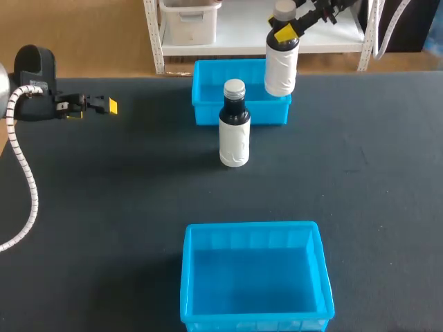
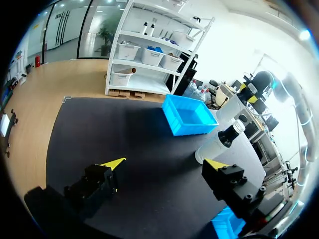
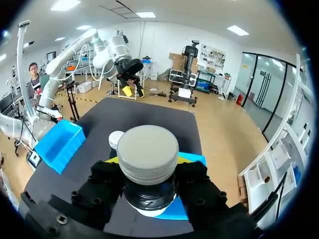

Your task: Pick up the bottle, and place it in the far bin if it is heavy, or in the near bin if it is light.

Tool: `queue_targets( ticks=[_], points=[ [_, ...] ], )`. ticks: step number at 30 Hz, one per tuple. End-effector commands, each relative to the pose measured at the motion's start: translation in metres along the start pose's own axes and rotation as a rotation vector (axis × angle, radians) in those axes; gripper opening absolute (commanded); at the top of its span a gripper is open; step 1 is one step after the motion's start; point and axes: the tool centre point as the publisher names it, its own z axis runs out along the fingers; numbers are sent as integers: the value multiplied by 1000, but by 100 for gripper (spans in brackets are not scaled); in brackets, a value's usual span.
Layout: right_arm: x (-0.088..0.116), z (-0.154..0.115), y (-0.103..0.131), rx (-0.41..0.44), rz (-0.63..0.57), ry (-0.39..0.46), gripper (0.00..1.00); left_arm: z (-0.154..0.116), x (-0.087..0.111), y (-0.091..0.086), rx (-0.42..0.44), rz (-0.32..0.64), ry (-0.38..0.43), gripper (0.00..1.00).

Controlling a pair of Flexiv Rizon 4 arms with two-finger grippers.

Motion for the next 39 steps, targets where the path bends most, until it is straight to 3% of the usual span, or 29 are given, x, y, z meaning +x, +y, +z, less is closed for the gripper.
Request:
queue_targets(
  ticks=[1, 18, 39],
  points=[
    [-2, 4, -16, -109, 0, 3, 0, 0, 0, 0, 0, 0, 0, 100],
    [-15, 37, -44, -186, -20, 15, 0, 0, 0, 0, 0, 0, 0, 100],
    [-27, 71, -56, -305, -43, -22, 0, 0, 0, 0, 0, 0, 0, 100]
  ],
)
